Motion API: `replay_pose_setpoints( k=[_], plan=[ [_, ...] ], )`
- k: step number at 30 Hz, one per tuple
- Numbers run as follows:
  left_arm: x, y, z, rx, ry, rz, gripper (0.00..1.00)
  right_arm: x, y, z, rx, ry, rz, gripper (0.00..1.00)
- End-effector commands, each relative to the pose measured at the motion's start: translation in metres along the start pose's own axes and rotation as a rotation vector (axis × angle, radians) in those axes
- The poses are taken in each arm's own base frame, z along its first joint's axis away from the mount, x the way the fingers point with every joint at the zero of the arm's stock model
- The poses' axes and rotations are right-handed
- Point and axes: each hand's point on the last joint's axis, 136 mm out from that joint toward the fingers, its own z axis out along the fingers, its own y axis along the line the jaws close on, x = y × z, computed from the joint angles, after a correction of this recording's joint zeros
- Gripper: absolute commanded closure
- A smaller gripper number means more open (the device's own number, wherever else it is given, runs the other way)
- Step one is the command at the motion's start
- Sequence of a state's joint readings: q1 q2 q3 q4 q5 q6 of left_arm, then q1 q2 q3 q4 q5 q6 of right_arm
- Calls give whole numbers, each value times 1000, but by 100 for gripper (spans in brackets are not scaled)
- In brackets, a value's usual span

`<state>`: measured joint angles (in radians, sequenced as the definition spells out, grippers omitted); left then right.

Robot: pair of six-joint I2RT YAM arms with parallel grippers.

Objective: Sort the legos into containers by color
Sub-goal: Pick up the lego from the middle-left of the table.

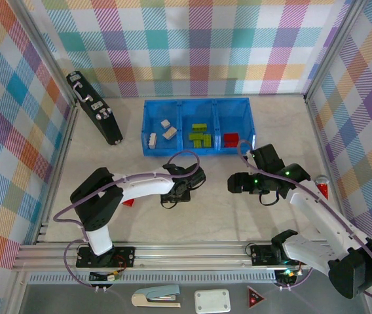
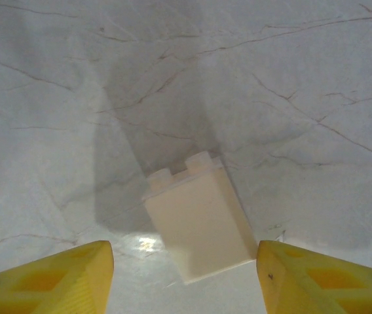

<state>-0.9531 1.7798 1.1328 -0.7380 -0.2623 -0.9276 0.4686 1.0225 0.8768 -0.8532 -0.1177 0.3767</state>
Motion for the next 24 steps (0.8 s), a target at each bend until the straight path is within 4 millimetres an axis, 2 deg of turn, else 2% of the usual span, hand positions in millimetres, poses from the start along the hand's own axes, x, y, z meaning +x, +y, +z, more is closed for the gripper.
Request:
replay_pose_setpoints(
  k=[1,14,24],
  plan=[
    [10,0,12,-18,30,8,41,3,4,-1,-19,-6,-26,25],
    [3,-2,21,-33,33,29,49,4,2,0,-3,-2,-26,25],
    [-20,18,21,-70,19,20,47,5,1,2,3,4,-26,25]
  ],
)
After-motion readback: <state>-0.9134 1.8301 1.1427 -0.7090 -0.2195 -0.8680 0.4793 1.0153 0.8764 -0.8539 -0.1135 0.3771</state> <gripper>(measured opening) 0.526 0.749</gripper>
